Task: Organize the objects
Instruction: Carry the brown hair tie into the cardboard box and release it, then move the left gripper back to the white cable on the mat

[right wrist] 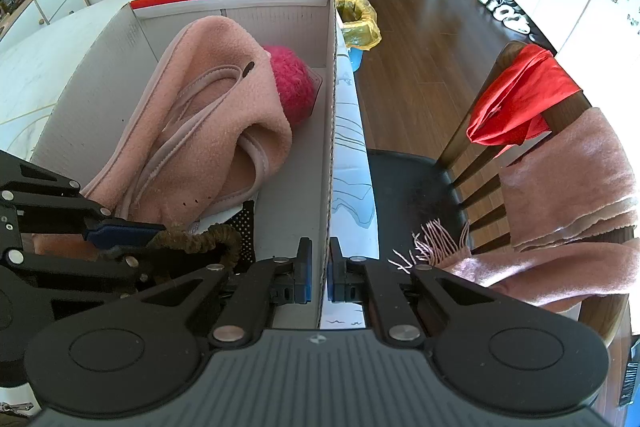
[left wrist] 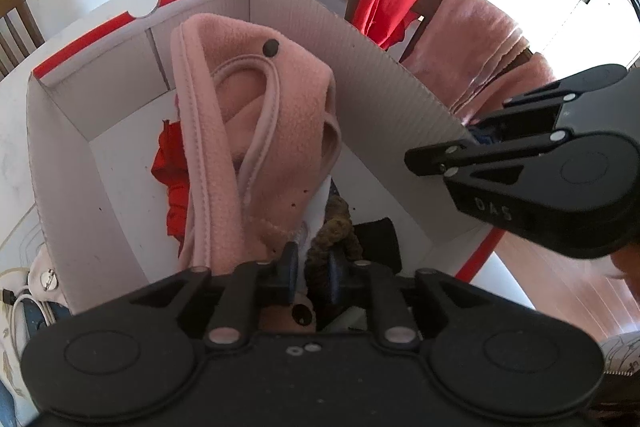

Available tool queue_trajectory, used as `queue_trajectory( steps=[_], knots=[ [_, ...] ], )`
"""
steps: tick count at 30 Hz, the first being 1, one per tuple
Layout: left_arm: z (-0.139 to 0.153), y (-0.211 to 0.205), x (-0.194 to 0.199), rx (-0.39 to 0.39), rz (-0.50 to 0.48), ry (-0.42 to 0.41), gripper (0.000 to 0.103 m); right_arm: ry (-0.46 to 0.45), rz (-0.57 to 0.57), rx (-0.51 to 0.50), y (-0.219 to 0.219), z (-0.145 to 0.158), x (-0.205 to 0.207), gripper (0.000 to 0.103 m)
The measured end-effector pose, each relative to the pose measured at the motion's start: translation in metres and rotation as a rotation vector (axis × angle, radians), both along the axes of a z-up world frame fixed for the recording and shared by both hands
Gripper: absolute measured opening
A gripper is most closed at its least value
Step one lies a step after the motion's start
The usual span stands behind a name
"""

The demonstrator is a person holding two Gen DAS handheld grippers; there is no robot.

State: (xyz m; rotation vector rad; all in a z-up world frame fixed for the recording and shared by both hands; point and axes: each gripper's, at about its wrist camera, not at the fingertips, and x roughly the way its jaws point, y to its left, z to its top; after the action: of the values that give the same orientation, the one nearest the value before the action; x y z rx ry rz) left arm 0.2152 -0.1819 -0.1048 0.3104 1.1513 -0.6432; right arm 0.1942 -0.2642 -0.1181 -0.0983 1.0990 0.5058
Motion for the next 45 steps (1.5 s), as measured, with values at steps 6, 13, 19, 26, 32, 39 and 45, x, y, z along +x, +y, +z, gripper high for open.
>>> queue_trajectory(
  steps=[6,13,19,26,32,39,45],
  knots=[
    [0.001,0.001,-0.004,-0.014,-0.005,-0.009,0.024,0.005,-0.001,0.0,0.0,-0.001,0.0,0.006],
    [0.01,0.004,-0.009,-0.05,-0.01,-0.032,0.034,0.014,-0.001,-0.001,0.0,-0.002,-0.001,0.006],
    [0.025,0.01,-0.017,-0.09,0.004,-0.067,0.057,0.014,0.015,0.002,0.0,-0.002,-0.001,0.006],
    [0.046,0.027,-0.03,-0.134,0.032,-0.108,0.066,0.013,0.013,-0.002,-0.001,-0.001,-0.002,0.006],
    [0.071,0.044,-0.042,-0.186,0.052,-0.167,0.084,0.01,0.016,-0.004,-0.001,0.001,-0.002,0.006],
    [0.093,0.081,-0.048,-0.264,0.135,-0.231,0.102,0.01,0.013,-0.008,0.0,0.001,-0.001,0.006],
    [0.098,0.123,-0.046,-0.255,0.26,-0.271,0.102,0.006,0.012,-0.014,0.0,0.002,-0.001,0.006]
  ],
)
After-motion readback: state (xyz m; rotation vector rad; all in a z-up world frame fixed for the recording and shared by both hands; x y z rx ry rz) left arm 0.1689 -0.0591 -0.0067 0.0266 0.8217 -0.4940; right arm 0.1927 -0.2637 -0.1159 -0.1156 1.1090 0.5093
